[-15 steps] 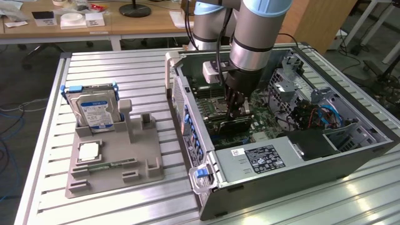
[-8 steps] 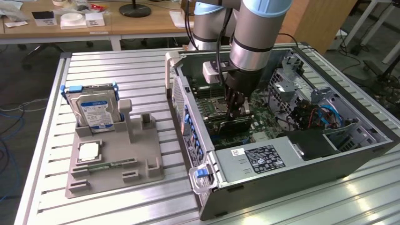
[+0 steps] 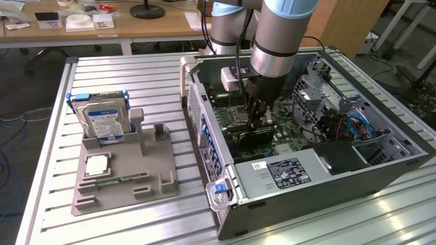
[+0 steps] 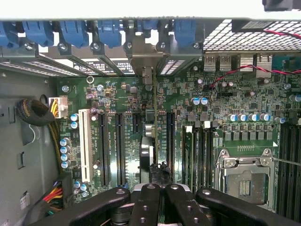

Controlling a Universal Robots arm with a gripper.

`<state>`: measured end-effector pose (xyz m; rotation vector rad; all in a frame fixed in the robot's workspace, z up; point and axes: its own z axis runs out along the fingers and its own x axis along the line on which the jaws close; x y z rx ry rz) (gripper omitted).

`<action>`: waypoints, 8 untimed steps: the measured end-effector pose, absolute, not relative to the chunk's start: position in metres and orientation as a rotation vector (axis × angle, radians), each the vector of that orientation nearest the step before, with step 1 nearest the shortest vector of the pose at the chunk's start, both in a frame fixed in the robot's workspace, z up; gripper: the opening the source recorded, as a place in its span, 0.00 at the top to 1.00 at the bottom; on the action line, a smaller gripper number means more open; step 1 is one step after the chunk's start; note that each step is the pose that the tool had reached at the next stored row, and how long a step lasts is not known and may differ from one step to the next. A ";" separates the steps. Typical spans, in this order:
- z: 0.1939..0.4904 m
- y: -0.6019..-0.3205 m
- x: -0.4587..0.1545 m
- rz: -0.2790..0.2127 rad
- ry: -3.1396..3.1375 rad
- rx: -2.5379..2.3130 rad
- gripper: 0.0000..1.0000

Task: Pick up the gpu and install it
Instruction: 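Press down on the gpu until it lock into place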

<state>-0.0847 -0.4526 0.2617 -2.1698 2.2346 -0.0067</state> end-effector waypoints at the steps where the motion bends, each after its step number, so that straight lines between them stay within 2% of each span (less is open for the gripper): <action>1: 0.262 -0.453 -0.085 -0.007 2.235 -2.170 0.89; 8: 0.262 -0.453 -0.085 -0.007 2.235 -2.170 0.89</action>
